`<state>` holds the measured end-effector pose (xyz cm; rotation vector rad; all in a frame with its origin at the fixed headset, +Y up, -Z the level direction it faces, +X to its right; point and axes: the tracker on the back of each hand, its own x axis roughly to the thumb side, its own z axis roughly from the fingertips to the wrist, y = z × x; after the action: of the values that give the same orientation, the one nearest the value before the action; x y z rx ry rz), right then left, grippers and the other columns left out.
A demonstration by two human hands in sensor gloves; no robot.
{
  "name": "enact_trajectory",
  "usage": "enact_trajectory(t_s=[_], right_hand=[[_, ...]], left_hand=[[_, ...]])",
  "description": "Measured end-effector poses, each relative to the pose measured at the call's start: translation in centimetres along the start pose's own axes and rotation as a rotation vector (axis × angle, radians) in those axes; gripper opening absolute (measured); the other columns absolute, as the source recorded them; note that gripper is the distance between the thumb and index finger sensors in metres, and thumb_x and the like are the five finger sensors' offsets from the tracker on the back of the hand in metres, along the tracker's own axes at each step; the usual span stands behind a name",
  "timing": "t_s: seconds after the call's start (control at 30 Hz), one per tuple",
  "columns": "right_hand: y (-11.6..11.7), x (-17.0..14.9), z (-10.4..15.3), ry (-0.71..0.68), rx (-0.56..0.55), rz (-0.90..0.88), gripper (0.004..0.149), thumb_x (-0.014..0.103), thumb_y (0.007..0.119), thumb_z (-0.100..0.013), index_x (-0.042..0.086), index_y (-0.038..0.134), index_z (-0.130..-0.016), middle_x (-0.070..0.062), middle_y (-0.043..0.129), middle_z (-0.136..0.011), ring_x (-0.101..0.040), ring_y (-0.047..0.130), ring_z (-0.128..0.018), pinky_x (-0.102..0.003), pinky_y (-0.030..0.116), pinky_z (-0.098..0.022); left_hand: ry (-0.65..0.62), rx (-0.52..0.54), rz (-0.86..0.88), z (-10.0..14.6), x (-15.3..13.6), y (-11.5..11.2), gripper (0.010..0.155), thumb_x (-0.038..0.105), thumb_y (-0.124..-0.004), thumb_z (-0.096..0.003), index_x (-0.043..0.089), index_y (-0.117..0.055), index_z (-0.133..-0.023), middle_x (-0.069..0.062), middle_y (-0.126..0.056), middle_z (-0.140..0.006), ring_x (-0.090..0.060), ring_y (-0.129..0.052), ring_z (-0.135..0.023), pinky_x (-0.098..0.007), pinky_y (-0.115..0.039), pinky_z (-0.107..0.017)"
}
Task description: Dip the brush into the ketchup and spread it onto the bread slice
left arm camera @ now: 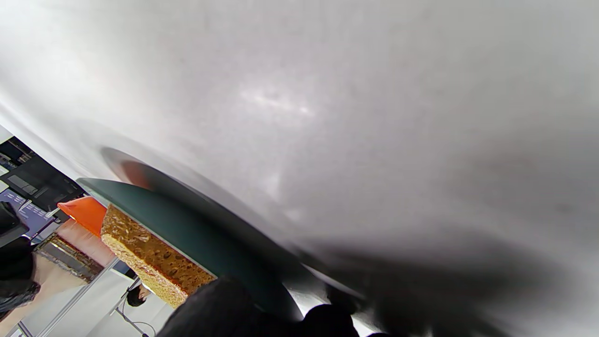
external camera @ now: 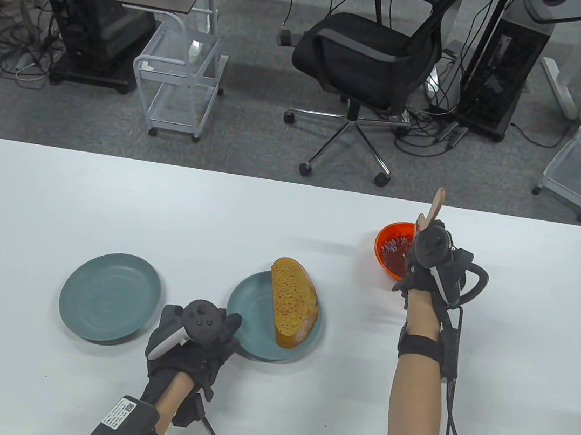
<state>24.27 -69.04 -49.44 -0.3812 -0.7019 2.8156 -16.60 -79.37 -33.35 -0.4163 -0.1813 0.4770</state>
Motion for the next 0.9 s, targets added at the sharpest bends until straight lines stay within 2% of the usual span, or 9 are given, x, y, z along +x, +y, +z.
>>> enact_trajectory(t_s=[0.37,0.57,0.77,0.9], right_hand=[[1.2,-0.1,0.1,-0.005,0.026,0.025,0.044,0.029,0.088,-0.050,0.008,0.080,-0.087,-0.021,0.093,-0.072,-0.030,0.113,-0.047,-0.033,0.100,-0.027],[1.0,-0.6,0.2,-0.001,0.017,0.012,0.044,0.029,0.088,-0.050,0.007,0.080,-0.088,-0.021,0.093,-0.072,-0.030,0.112,-0.047,-0.033,0.100,-0.027],[-1.2,-0.6,0.1,-0.005,-0.018,-0.038,0.044,0.029,0.087,-0.050,0.008,0.080,-0.088,-0.020,0.092,-0.073,-0.030,0.112,-0.048,-0.033,0.099,-0.027],[-4.2,0.0,0.9,-0.028,-0.067,-0.166,0.045,0.029,0.087,-0.050,0.007,0.080,-0.088,-0.021,0.092,-0.072,-0.030,0.112,-0.046,-0.033,0.099,-0.026]], left_hand=[[0.003,-0.001,0.003,0.0,0.1,-0.1,0.054,0.039,-0.063,-0.0656,0.023,-0.048,-0.115,-0.017,-0.041,-0.119,-0.044,-0.031,-0.109,-0.061,-0.035,-0.071],[0.003,-0.001,0.003,0.0,0.1,-0.1,0.054,0.039,-0.062,-0.0656,0.023,-0.048,-0.115,-0.017,-0.041,-0.119,-0.044,-0.031,-0.109,-0.061,-0.035,-0.071],[0.001,-0.001,0.005,0.0,0.0,-0.1,0.054,0.039,-0.062,-0.0655,0.023,-0.048,-0.115,-0.017,-0.041,-0.119,-0.044,-0.031,-0.109,-0.061,-0.034,-0.071],[0.005,-0.003,0.002,0.0,0.0,0.0,0.054,0.039,-0.062,-0.0656,0.023,-0.048,-0.115,-0.017,-0.041,-0.119,-0.044,-0.031,-0.109,-0.061,-0.035,-0.071]])
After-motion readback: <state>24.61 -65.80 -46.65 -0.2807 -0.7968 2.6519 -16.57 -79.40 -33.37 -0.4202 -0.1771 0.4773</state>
